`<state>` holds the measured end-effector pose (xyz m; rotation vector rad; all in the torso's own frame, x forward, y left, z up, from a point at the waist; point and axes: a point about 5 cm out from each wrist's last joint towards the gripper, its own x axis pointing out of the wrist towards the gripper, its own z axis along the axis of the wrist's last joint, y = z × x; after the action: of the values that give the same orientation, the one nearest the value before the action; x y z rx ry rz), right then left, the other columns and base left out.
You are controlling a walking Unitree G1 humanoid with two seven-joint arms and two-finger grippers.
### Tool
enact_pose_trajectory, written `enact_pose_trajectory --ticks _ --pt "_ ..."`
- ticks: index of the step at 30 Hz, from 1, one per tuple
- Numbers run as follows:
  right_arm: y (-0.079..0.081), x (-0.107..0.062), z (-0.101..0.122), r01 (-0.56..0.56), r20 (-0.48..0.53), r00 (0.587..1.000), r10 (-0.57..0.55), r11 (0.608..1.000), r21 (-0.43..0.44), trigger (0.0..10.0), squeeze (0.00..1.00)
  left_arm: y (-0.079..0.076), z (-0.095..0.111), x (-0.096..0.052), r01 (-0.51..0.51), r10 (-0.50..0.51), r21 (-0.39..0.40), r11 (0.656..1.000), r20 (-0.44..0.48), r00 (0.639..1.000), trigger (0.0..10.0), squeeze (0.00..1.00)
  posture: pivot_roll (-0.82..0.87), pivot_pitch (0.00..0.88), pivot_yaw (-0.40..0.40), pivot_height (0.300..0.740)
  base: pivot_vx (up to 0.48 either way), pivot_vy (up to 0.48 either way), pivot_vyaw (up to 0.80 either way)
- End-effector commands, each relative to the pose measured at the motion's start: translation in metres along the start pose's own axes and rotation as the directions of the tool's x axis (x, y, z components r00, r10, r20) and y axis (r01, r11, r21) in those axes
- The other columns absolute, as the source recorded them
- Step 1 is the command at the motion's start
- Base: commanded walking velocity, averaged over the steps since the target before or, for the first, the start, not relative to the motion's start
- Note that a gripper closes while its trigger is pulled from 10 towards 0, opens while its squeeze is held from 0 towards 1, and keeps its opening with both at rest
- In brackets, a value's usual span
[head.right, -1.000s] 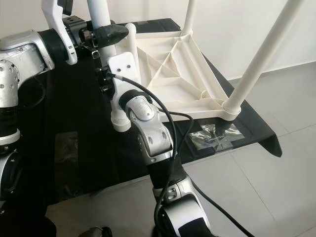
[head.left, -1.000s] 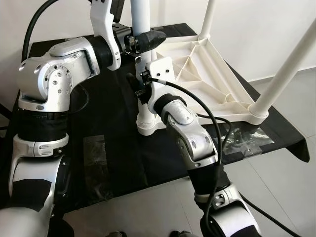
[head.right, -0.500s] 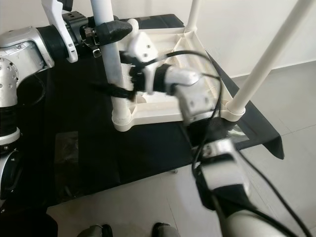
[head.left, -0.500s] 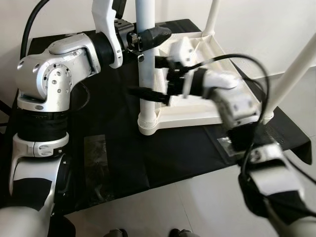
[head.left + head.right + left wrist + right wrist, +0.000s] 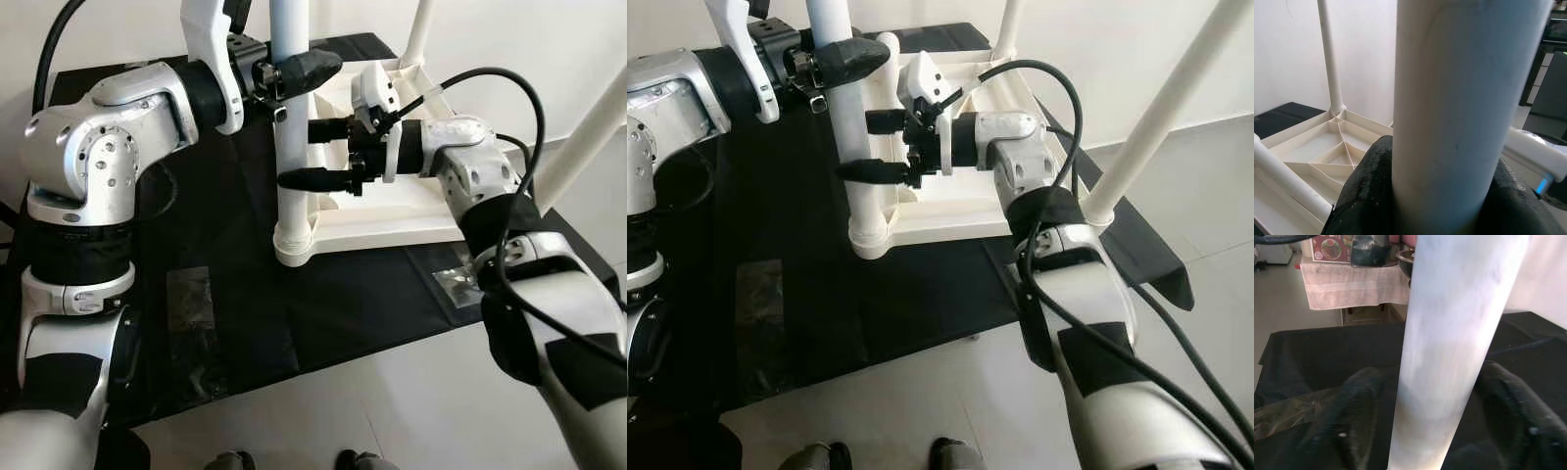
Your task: Building children table
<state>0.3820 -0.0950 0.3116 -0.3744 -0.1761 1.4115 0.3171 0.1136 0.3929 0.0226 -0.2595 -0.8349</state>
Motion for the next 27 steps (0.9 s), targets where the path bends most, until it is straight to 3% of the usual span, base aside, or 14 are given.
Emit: enact_pose_trajectory --ticks 1,16,17,23,24,26,27 --pt "0.001 0.003 -0.001 -0.019 0.009 1.0 0.019 1.0 -0.004 0.0 0.0 0.002 -0.009 -0.002 0.01 -0.012 -0.041 0.999 -0.043 0.999 0.0 0.0 -0.03 0.191 -0.035 0.74 0.0 0.0 0.0" --pt "0.001 -0.003 -0.01 -0.002 0.051 0.999 0.002 1.0 0.016 0.0 0.0 0.001 -0.005 -0.002 0.011 -0.011 -0.011 1.0 -0.01 1.0 0.0 0.0 -0.04 0.186 -0.031 0.74 0.0 0.0 0.0" --pt "0.001 -0.004 -0.01 0.013 0.064 0.998 -0.013 1.0 0.014 0.0 0.0 0.001 -0.004 -0.002 0.007 -0.007 -0.006 1.0 -0.01 1.0 10.0 1.0 -0.05 0.185 -0.03 0.74 0.0 0.0 0.0" --pt "-0.001 -0.004 -0.016 0.151 0.082 0.985 -0.153 0.988 0.033 0.0 0.0 0.007 -0.001 0.0 -0.041 0.042 -0.063 0.997 0.007 0.999 10.0 1.0 -0.06 0.186 -0.031 0.74 0.0 0.0 0.0" --pt "0.0 -0.003 -0.019 0.2 0.075 0.976 -0.204 0.978 0.05 0.0 0.0 0.008 -0.001 0.0 -0.04 0.041 -0.078 0.996 0.009 0.999 10.0 0.0 -0.07 0.187 -0.035 0.74 0.0 0.0 0.0" --pt "0.001 -0.003 -0.022 0.233 0.069 0.969 -0.237 0.971 0.061 0.0 0.0 0.009 0.0 0.0 -0.039 0.04 -0.089 0.995 0.01 0.999 10.0 0.0 -0.07 0.187 -0.035 0.74 0.0 0.0 0.0" --pt "0.011 0.014 -0.04 0.395 -0.011 0.919 -0.395 0.916 0.071 0.0 0.0 0.011 0.0 -0.001 -0.044 0.045 -0.095 0.995 0.008 0.999 10.0 0.0 -0.08 0.183 -0.036 0.74 0.0 0.0 0.0"
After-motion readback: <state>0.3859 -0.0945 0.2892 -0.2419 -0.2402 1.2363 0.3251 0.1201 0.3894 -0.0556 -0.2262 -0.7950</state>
